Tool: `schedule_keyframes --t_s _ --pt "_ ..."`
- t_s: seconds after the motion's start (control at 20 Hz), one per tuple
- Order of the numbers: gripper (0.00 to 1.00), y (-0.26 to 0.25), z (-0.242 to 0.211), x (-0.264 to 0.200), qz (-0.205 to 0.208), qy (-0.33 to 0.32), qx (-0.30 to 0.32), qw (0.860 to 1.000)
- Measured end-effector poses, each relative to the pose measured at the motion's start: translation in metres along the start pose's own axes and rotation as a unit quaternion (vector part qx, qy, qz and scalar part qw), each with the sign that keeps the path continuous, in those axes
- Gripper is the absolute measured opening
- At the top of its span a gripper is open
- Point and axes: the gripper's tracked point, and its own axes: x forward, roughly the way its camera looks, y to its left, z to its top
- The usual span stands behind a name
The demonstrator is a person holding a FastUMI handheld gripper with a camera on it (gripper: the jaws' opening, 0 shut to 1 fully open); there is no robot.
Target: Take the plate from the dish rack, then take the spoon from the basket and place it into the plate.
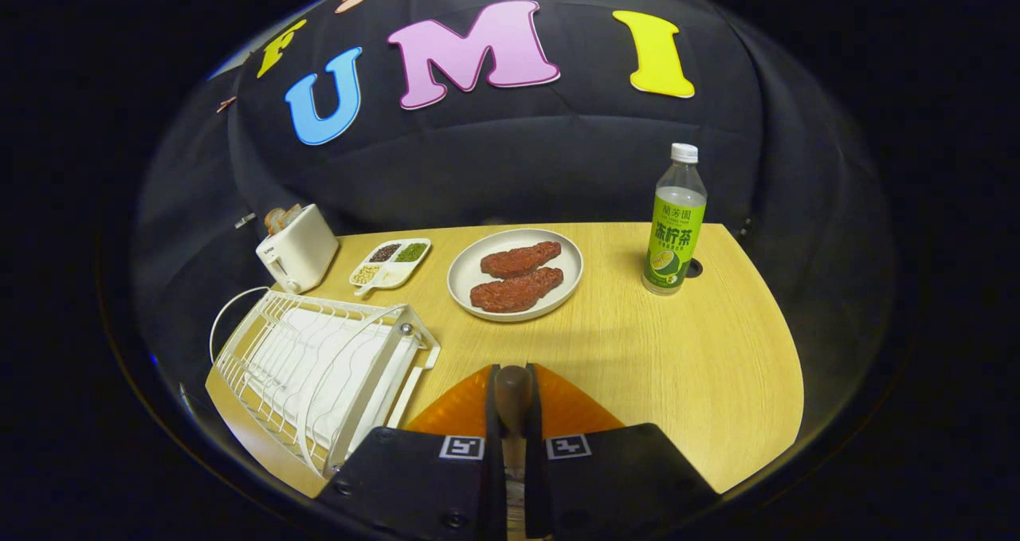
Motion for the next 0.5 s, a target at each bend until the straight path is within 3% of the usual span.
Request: schedule_keyframes --t_s 0.5 --pt "0.13 0.019 0.06 -0.104 -0.012 -0.056 0.028 0.998"
